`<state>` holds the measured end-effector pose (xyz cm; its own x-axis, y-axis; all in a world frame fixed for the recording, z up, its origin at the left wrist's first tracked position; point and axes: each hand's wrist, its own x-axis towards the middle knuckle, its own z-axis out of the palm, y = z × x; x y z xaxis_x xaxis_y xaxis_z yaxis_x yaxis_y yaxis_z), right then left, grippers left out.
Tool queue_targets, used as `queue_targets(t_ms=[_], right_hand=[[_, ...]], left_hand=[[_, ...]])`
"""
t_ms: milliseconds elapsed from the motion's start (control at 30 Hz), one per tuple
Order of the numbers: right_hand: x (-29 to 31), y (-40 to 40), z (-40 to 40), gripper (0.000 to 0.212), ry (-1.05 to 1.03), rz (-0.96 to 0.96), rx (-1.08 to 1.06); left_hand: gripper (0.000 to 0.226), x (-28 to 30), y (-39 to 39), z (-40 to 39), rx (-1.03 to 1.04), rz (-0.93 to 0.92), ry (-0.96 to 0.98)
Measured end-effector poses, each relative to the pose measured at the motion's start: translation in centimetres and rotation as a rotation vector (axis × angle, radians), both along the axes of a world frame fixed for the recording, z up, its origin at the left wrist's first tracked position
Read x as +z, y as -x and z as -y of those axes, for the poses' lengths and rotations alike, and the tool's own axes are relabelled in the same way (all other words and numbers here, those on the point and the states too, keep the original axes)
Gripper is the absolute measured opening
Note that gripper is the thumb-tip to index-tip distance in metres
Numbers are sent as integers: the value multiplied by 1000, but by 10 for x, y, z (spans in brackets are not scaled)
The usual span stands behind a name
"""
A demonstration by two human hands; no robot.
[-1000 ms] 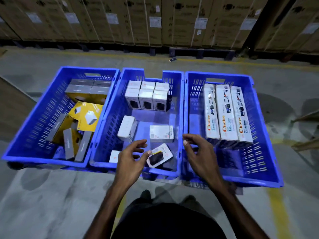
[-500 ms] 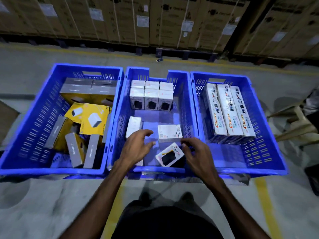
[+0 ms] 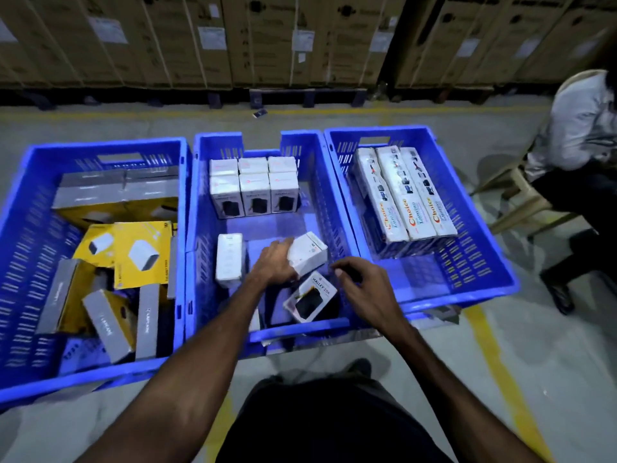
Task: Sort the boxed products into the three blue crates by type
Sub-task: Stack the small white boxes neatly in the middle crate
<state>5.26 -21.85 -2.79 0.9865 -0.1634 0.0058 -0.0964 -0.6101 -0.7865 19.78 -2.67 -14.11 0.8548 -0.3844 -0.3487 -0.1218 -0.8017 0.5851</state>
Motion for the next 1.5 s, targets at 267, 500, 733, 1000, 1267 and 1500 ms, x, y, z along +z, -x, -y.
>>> queue_targets(t_ms=[267,500,733,1000,1267,1500], right_hand=[[26,-35,-5,57,-321,-91,62],[66,-52,-69,72,-711,-103,187],[57,-64,-82,84,-680,-126,182],[62,-97,-66,70,-294,-113,270],[9,-192,-75,69,32,-183,192],[-79,-256,-109,82,9,-319,302]], left_hand=[[71,92,39,-62,348,-1090,1433],[65,95,82,-77,197,-1209,1820],[76,101,92,-88,448,-1120,1883],[37,105,77,-97,868,-547,1356],[21,104,77,-133,670,528,512],[18,90,80,-126,648,625,375]])
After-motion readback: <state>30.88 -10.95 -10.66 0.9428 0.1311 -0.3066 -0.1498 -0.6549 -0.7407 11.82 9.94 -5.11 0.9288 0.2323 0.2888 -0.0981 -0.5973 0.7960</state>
